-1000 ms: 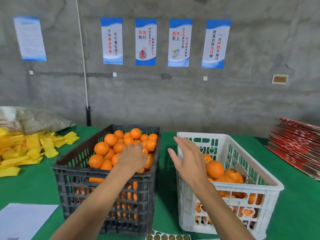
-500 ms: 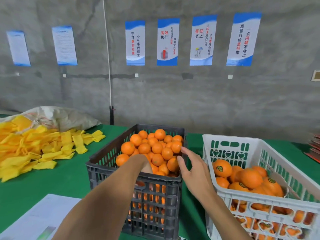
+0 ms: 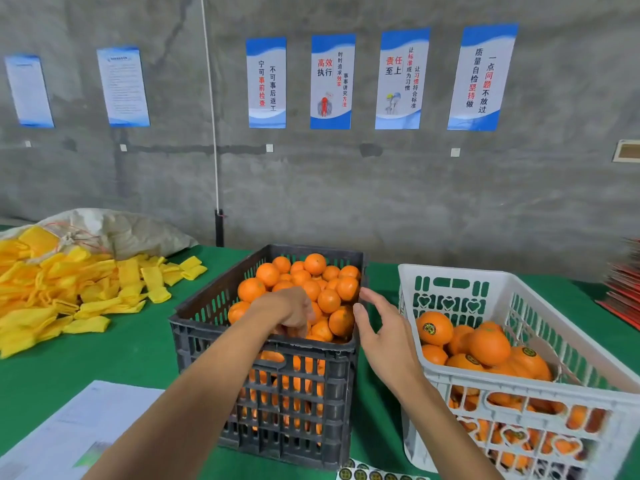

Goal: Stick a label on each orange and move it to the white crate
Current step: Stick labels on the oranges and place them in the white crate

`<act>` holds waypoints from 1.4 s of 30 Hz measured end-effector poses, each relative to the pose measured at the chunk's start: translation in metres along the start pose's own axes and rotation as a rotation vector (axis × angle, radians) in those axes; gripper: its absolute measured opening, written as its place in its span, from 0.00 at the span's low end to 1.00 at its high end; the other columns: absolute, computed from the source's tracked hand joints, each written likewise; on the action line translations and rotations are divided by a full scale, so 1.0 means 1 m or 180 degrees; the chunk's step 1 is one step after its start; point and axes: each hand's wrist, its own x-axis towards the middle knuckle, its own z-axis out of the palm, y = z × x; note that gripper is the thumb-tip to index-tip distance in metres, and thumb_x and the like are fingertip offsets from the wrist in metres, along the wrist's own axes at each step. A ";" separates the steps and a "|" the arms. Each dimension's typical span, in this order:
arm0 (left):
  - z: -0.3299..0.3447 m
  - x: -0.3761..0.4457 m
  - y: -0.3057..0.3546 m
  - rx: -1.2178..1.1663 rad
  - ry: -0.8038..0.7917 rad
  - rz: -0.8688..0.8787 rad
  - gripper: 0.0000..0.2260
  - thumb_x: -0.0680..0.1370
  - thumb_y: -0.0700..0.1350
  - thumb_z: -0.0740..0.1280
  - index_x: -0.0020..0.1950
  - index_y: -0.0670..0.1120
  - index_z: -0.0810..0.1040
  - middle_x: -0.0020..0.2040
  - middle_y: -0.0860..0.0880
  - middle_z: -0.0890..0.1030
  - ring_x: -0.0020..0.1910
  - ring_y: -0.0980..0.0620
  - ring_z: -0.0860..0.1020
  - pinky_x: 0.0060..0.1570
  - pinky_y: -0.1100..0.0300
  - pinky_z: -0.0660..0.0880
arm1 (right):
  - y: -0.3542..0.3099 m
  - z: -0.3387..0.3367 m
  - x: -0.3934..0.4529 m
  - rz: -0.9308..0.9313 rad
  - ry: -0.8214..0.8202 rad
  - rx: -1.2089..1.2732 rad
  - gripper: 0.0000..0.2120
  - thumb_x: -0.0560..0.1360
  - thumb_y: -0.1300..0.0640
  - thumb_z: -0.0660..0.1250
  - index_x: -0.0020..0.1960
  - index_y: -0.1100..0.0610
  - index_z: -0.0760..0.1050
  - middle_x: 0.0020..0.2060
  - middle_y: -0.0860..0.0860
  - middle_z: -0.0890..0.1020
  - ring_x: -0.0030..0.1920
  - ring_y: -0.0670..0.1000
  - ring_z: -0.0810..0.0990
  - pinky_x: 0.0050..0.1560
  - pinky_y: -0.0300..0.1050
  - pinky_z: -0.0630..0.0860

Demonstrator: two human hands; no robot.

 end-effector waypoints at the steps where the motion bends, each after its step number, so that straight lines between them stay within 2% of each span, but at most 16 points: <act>1: 0.000 -0.006 0.005 -0.0250 0.0308 0.0301 0.22 0.77 0.41 0.76 0.69 0.51 0.76 0.67 0.44 0.75 0.62 0.41 0.79 0.59 0.50 0.79 | -0.003 -0.002 0.000 0.0003 0.0039 0.0093 0.21 0.83 0.45 0.62 0.74 0.49 0.72 0.69 0.44 0.77 0.70 0.44 0.73 0.71 0.53 0.72; 3: 0.009 -0.028 0.022 -0.0652 0.1045 0.1012 0.23 0.75 0.44 0.77 0.65 0.59 0.72 0.64 0.48 0.69 0.59 0.46 0.76 0.58 0.54 0.75 | -0.011 -0.006 -0.001 -0.0015 0.0120 0.0301 0.22 0.83 0.42 0.61 0.74 0.48 0.72 0.68 0.43 0.78 0.70 0.42 0.73 0.71 0.52 0.72; 5: 0.033 -0.049 0.041 -0.1326 0.1586 0.1753 0.24 0.75 0.43 0.75 0.62 0.61 0.69 0.60 0.52 0.68 0.55 0.55 0.75 0.55 0.55 0.76 | -0.016 -0.011 -0.007 -0.0070 0.0269 0.0533 0.22 0.82 0.42 0.62 0.74 0.47 0.72 0.68 0.42 0.77 0.68 0.40 0.74 0.69 0.49 0.74; 7: 0.067 -0.068 0.060 -0.1700 0.1873 0.2265 0.25 0.75 0.40 0.73 0.63 0.59 0.67 0.61 0.54 0.68 0.52 0.61 0.74 0.52 0.58 0.76 | -0.016 -0.019 -0.020 -0.0075 0.0441 0.0747 0.23 0.81 0.42 0.64 0.74 0.45 0.71 0.68 0.41 0.77 0.67 0.39 0.75 0.67 0.44 0.75; 9: 0.100 -0.079 0.071 -0.1714 0.2056 0.2444 0.29 0.76 0.38 0.72 0.68 0.59 0.63 0.67 0.55 0.66 0.54 0.57 0.75 0.52 0.58 0.76 | -0.009 -0.030 -0.042 -0.0076 0.0612 0.0849 0.23 0.79 0.37 0.65 0.73 0.41 0.71 0.67 0.38 0.76 0.66 0.39 0.75 0.64 0.36 0.75; 10: 0.116 -0.081 0.074 -0.1754 0.2079 0.2422 0.32 0.76 0.37 0.71 0.72 0.60 0.60 0.71 0.56 0.64 0.60 0.54 0.76 0.56 0.56 0.77 | -0.003 -0.033 -0.056 -0.0069 0.0674 0.0861 0.24 0.78 0.35 0.64 0.73 0.38 0.70 0.67 0.37 0.76 0.67 0.39 0.75 0.62 0.34 0.75; 12: 0.146 -0.084 0.077 -0.1825 0.2048 0.2331 0.37 0.78 0.36 0.69 0.77 0.61 0.55 0.76 0.58 0.61 0.70 0.50 0.73 0.62 0.52 0.78 | 0.009 -0.036 -0.083 0.0013 0.0682 0.0779 0.25 0.77 0.35 0.65 0.73 0.37 0.70 0.69 0.36 0.74 0.68 0.41 0.74 0.63 0.38 0.75; 14: 0.179 -0.082 0.075 -0.1804 0.1966 0.2310 0.37 0.78 0.34 0.69 0.81 0.57 0.57 0.78 0.58 0.59 0.73 0.52 0.70 0.63 0.50 0.79 | 0.026 -0.033 -0.108 0.0101 0.0556 0.0616 0.26 0.78 0.37 0.66 0.75 0.40 0.69 0.70 0.37 0.74 0.69 0.42 0.74 0.65 0.44 0.76; 17: 0.225 -0.079 0.062 -0.1869 0.1497 0.2040 0.34 0.79 0.36 0.69 0.81 0.55 0.60 0.76 0.60 0.60 0.70 0.54 0.72 0.61 0.51 0.79 | 0.055 -0.028 -0.142 0.0528 0.0051 0.0553 0.31 0.75 0.34 0.67 0.76 0.41 0.68 0.70 0.37 0.74 0.67 0.40 0.75 0.64 0.44 0.78; 20: 0.265 -0.075 0.040 -0.1850 0.1067 0.1690 0.30 0.82 0.38 0.68 0.80 0.57 0.62 0.76 0.59 0.61 0.67 0.49 0.75 0.58 0.50 0.79 | 0.089 -0.023 -0.176 0.0894 -0.0668 0.0355 0.32 0.75 0.33 0.67 0.76 0.41 0.67 0.67 0.37 0.76 0.63 0.36 0.76 0.62 0.37 0.77; 23: 0.290 -0.071 0.023 -0.1845 0.0835 0.1419 0.28 0.83 0.40 0.67 0.77 0.62 0.63 0.75 0.61 0.61 0.64 0.50 0.76 0.58 0.55 0.78 | 0.123 -0.021 -0.205 0.0872 -0.1223 -0.0214 0.27 0.79 0.34 0.63 0.75 0.44 0.68 0.66 0.41 0.78 0.63 0.38 0.76 0.63 0.46 0.77; 26: 0.303 -0.070 0.013 -0.2030 0.0817 0.1264 0.28 0.83 0.43 0.68 0.76 0.67 0.61 0.76 0.65 0.59 0.63 0.53 0.78 0.58 0.57 0.79 | 0.138 -0.022 -0.216 0.0623 -0.1634 -0.0673 0.30 0.79 0.32 0.62 0.75 0.46 0.69 0.71 0.39 0.73 0.69 0.38 0.68 0.71 0.42 0.68; 30: 0.316 -0.075 0.005 -0.2402 0.1005 0.1383 0.31 0.82 0.44 0.69 0.77 0.68 0.59 0.76 0.66 0.61 0.67 0.61 0.75 0.60 0.63 0.79 | 0.134 -0.022 -0.209 0.0335 -0.1754 -0.1008 0.32 0.76 0.28 0.62 0.72 0.46 0.75 0.62 0.38 0.74 0.62 0.41 0.69 0.65 0.40 0.69; 35: 0.324 -0.074 0.000 -0.2958 0.0971 0.1379 0.32 0.81 0.45 0.71 0.79 0.65 0.60 0.76 0.65 0.63 0.68 0.57 0.77 0.60 0.63 0.79 | 0.133 -0.023 -0.205 0.0228 -0.1647 -0.1109 0.25 0.75 0.31 0.64 0.65 0.43 0.81 0.50 0.40 0.73 0.52 0.43 0.70 0.54 0.40 0.70; 40: 0.327 -0.072 -0.002 -0.3174 0.0841 0.1279 0.33 0.80 0.49 0.73 0.79 0.65 0.60 0.75 0.64 0.65 0.67 0.55 0.78 0.60 0.61 0.80 | 0.130 -0.023 -0.199 -0.0144 -0.1766 -0.1201 0.20 0.78 0.35 0.65 0.59 0.47 0.85 0.49 0.43 0.77 0.50 0.47 0.74 0.48 0.45 0.74; 42: 0.328 -0.071 -0.003 -0.3224 0.0766 0.1247 0.33 0.79 0.51 0.73 0.79 0.65 0.60 0.75 0.63 0.67 0.67 0.55 0.78 0.60 0.61 0.80 | 0.131 -0.024 -0.199 -0.0348 -0.1796 -0.1299 0.21 0.78 0.35 0.64 0.58 0.48 0.85 0.49 0.44 0.77 0.48 0.47 0.74 0.45 0.43 0.73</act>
